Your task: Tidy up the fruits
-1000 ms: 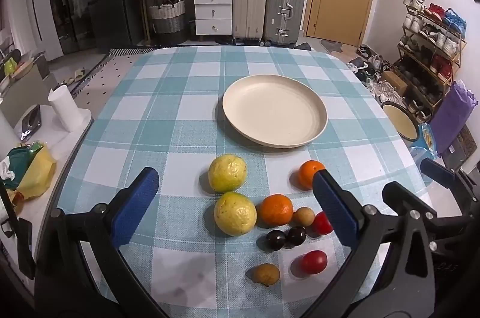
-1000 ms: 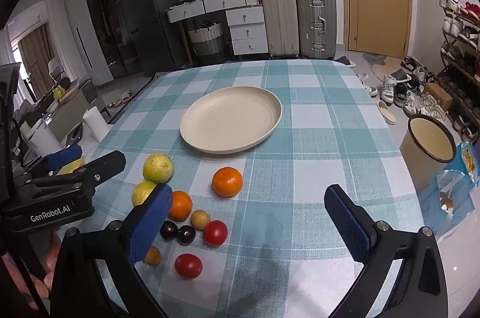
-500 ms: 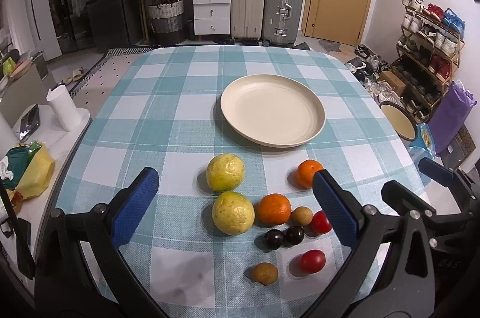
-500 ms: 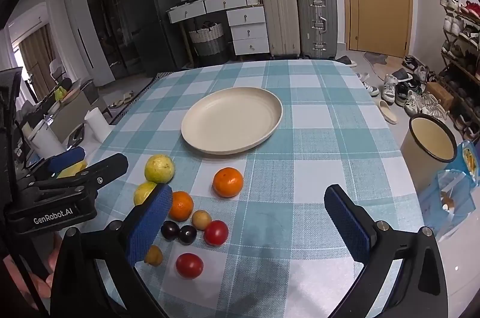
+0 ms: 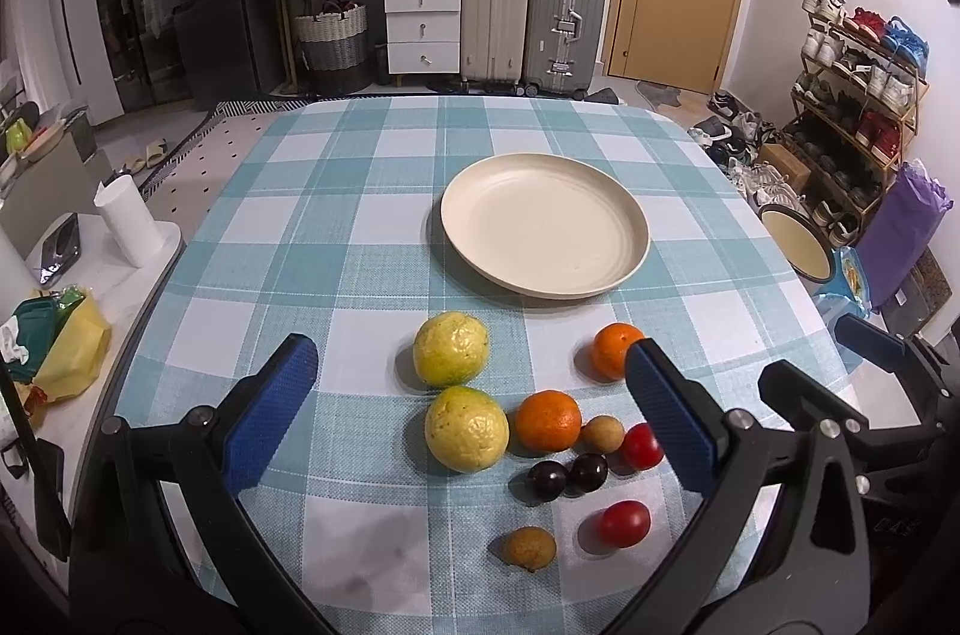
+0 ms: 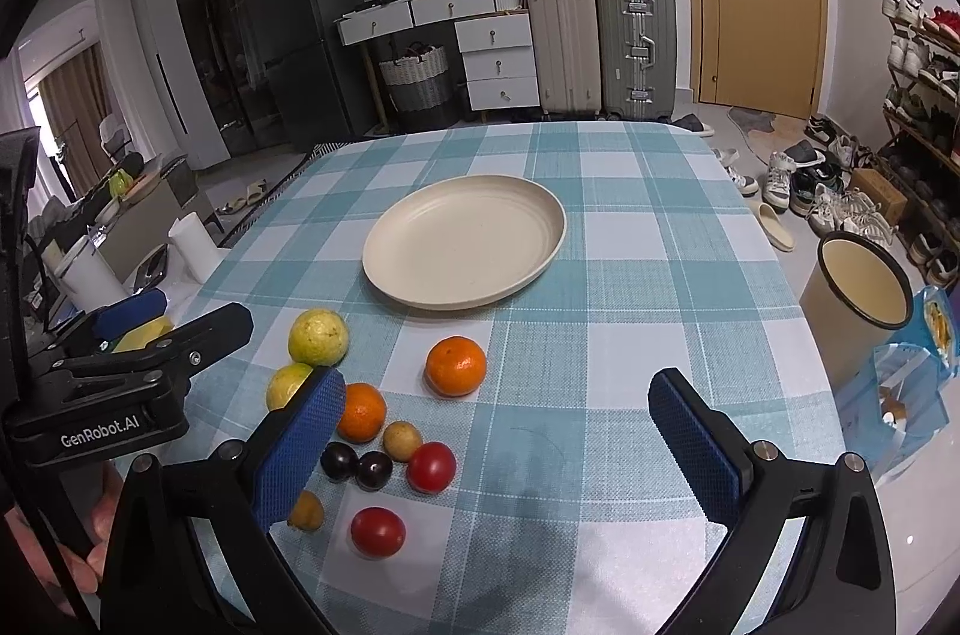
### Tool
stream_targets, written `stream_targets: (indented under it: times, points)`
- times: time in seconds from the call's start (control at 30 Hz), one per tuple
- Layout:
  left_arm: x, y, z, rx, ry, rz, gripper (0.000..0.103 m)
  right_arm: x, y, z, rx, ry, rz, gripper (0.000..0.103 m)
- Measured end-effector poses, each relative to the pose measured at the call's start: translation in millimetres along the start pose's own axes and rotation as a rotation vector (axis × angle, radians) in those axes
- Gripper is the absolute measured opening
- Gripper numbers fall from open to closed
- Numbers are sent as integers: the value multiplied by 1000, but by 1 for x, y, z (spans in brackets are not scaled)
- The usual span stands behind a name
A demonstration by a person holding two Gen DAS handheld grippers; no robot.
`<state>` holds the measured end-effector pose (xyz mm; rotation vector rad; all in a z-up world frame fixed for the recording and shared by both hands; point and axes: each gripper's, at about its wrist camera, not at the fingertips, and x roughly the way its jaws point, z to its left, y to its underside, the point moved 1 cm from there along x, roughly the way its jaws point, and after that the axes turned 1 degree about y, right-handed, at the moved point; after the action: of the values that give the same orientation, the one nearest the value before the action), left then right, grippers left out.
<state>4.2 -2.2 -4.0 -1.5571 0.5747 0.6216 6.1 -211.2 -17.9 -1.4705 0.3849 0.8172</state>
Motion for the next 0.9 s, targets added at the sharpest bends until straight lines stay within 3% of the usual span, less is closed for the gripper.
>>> stream_targets:
  times: [0.9]
  points:
    - [0, 1, -1, -2, 1, 0, 102, 0, 2, -3, 7, 0, 3, 103]
